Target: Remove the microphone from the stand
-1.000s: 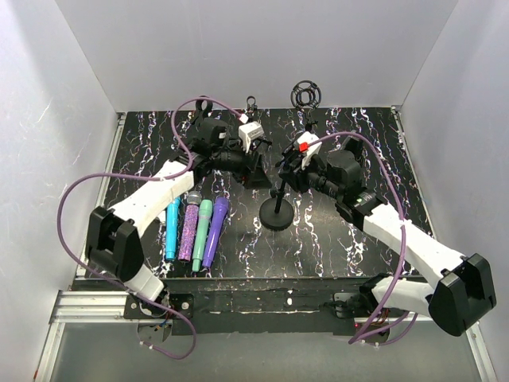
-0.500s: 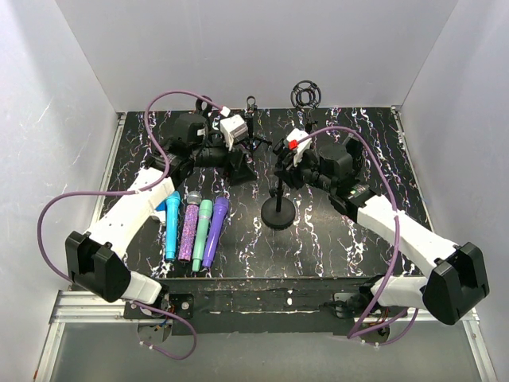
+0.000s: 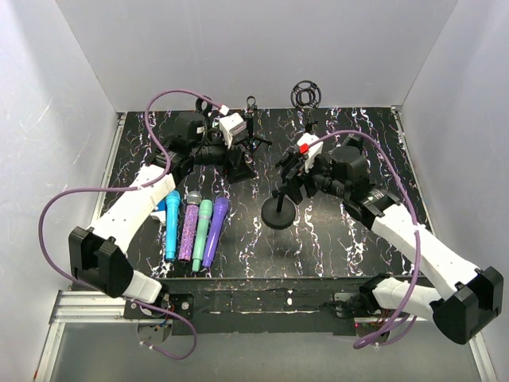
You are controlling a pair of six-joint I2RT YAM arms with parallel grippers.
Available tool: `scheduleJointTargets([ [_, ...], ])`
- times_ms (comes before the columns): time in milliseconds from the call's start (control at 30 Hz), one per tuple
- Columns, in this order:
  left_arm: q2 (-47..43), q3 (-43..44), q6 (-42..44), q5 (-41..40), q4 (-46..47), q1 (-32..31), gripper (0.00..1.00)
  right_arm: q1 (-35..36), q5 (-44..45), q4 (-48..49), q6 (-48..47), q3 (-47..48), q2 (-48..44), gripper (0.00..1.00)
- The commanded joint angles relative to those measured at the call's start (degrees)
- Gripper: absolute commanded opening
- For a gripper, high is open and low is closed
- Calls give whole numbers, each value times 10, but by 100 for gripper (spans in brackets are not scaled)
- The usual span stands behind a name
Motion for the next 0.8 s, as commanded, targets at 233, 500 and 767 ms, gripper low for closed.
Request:
scheduleJointTargets([
  [233,49,12,3,20,55,-24,68,-40,2,-92,-15,0,-63,87],
  [500,78,4,25,-28,65,-72,69,-62,-19,-108,-20,-3,-95,84],
  [767,136,24,46,-128,128,-155,72,-66,-29,-94,-21,2,-88,84],
])
